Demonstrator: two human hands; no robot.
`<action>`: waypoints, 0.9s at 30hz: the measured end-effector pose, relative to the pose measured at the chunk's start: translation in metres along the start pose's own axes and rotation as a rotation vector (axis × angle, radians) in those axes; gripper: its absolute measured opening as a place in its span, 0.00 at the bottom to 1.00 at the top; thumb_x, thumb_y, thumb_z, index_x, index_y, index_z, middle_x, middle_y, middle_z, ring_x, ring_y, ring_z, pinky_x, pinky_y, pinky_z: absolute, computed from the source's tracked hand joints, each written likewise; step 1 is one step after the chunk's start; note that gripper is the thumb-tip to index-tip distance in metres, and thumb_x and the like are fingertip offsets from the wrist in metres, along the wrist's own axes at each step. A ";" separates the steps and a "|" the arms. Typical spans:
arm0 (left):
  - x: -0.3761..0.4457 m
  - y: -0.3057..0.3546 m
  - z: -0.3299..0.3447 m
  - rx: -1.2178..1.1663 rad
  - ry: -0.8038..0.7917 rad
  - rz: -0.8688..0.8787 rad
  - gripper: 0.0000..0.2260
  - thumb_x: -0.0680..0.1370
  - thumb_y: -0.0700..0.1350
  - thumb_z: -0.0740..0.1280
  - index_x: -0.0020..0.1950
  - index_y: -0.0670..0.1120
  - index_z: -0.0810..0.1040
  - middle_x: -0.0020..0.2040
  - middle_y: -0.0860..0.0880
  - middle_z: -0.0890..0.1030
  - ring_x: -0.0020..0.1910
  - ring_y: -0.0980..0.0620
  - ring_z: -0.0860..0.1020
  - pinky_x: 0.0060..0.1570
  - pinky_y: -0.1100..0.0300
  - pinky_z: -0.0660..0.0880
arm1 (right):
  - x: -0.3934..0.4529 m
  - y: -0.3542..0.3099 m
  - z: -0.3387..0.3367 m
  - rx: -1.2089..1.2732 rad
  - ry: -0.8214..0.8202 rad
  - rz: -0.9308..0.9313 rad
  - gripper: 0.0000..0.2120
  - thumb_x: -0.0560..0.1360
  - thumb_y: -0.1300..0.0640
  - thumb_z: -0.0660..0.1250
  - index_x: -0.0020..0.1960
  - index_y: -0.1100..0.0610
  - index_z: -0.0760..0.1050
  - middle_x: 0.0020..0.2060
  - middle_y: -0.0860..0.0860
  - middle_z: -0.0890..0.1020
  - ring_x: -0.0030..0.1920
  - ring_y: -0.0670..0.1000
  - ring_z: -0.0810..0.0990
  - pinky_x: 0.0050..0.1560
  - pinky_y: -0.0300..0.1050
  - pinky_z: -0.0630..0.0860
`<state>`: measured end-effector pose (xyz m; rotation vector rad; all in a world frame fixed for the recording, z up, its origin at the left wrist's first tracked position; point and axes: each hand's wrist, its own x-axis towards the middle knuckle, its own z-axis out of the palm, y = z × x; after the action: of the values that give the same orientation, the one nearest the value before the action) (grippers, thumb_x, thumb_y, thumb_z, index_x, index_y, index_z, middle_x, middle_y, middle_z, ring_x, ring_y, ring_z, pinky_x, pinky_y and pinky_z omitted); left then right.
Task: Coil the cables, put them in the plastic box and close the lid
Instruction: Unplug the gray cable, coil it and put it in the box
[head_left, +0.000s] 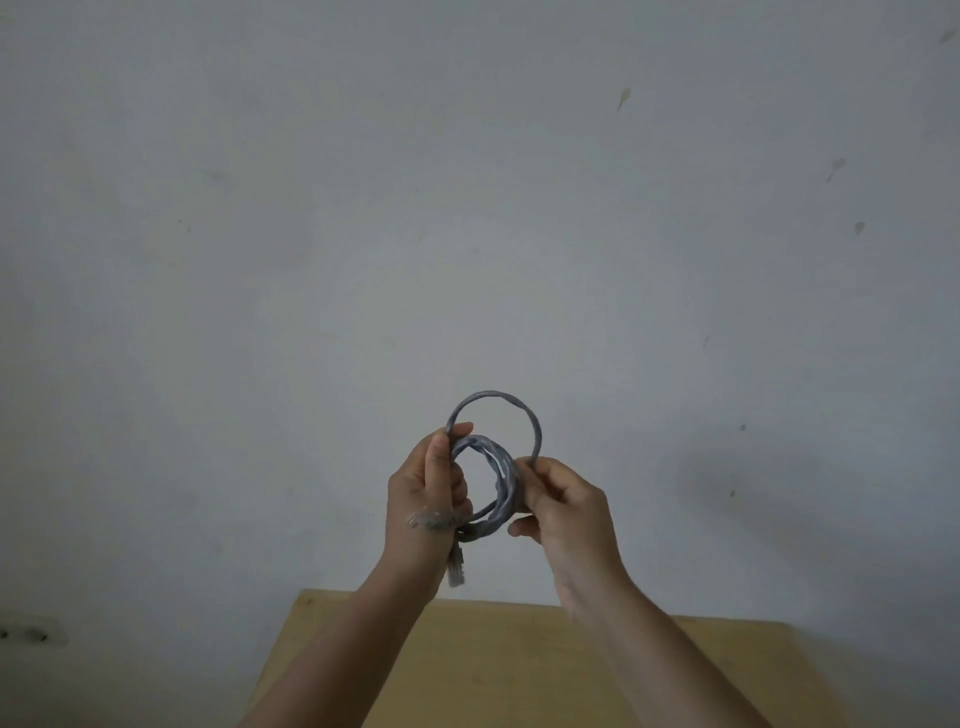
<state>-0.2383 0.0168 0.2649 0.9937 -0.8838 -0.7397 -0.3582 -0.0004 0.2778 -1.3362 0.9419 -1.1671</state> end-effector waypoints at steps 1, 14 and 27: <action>0.001 0.000 0.000 0.013 0.049 0.002 0.15 0.82 0.46 0.53 0.50 0.47 0.79 0.24 0.57 0.61 0.22 0.58 0.60 0.21 0.66 0.60 | -0.001 0.004 0.001 -0.170 0.043 -0.082 0.07 0.77 0.59 0.63 0.44 0.55 0.81 0.34 0.49 0.82 0.33 0.45 0.79 0.34 0.36 0.74; 0.000 0.010 -0.008 0.138 0.127 0.081 0.15 0.82 0.48 0.54 0.47 0.51 0.79 0.34 0.40 0.73 0.29 0.49 0.71 0.30 0.55 0.77 | -0.012 0.013 0.012 -1.044 0.075 -0.934 0.18 0.75 0.46 0.62 0.65 0.45 0.71 0.38 0.52 0.71 0.38 0.50 0.70 0.30 0.36 0.68; 0.000 -0.003 -0.038 0.415 -0.083 0.109 0.15 0.82 0.44 0.53 0.49 0.53 0.79 0.24 0.56 0.67 0.22 0.56 0.64 0.23 0.64 0.64 | -0.014 -0.036 -0.003 -0.099 -0.052 -0.496 0.10 0.77 0.57 0.58 0.38 0.51 0.73 0.34 0.47 0.78 0.33 0.43 0.71 0.34 0.32 0.66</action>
<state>-0.2048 0.0304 0.2517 1.2739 -1.1842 -0.5171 -0.3667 0.0162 0.3118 -1.7334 0.6518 -1.4603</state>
